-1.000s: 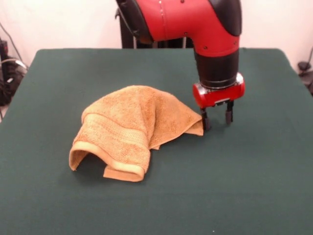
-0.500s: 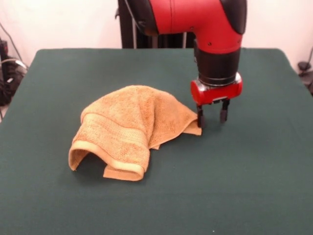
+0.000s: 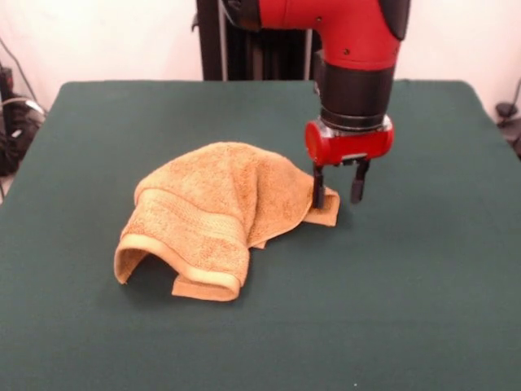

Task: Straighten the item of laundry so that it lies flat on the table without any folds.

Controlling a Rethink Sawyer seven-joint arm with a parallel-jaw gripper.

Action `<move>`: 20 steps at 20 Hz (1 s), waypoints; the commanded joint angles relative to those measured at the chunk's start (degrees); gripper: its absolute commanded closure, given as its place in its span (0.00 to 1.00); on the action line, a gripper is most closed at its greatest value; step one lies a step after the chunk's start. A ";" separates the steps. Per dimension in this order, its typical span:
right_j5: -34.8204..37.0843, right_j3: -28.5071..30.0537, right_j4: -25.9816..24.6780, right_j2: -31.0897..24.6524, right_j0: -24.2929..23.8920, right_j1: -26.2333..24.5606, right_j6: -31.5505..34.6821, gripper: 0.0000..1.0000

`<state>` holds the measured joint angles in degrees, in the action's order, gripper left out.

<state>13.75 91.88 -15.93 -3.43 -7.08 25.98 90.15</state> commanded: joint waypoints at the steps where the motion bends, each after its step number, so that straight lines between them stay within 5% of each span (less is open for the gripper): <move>1: -3.39 -3.24 1.58 0.64 2.20 -3.91 10.95 0.00; 20: -0.85 -4.12 3.28 -8.22 -4.05 -10.79 6.63 0.00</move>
<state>12.01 89.26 -14.81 -4.08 -9.96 22.10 90.15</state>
